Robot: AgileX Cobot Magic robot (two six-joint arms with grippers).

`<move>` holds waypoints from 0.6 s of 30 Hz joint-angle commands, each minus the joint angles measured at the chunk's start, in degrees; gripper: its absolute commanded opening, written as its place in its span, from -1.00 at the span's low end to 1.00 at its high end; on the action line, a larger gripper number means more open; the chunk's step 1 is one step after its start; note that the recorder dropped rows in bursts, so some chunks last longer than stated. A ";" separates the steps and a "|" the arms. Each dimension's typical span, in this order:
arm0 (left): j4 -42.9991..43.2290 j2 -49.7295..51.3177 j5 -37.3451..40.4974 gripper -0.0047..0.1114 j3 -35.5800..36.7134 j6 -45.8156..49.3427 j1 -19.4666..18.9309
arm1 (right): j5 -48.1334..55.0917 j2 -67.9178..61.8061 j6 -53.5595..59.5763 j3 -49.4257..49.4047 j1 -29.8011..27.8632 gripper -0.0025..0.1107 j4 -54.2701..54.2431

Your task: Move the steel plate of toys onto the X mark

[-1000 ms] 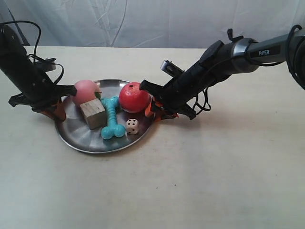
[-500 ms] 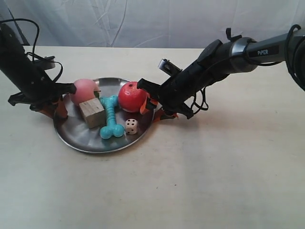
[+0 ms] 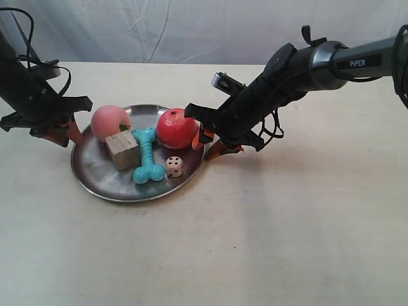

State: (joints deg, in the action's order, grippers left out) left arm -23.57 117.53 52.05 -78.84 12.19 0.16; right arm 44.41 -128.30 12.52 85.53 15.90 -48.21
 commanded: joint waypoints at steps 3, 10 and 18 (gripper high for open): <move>-0.37 -0.87 1.01 -0.43 -0.11 -0.14 -0.16 | 0.75 0.86 -2.08 0.51 0.11 -0.24 4.11; 0.08 -4.75 1.44 -0.43 -0.11 -0.14 -0.19 | 4.54 2.38 -8.54 0.51 0.11 -0.24 16.20; -2.50 -9.89 3.76 -0.54 -0.11 0.52 -0.06 | 10.33 8.71 -8.54 0.51 0.11 -0.24 20.45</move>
State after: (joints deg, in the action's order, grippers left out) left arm -25.31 109.90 54.12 -78.84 12.19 0.16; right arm 51.39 -122.65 4.08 85.76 16.04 -30.45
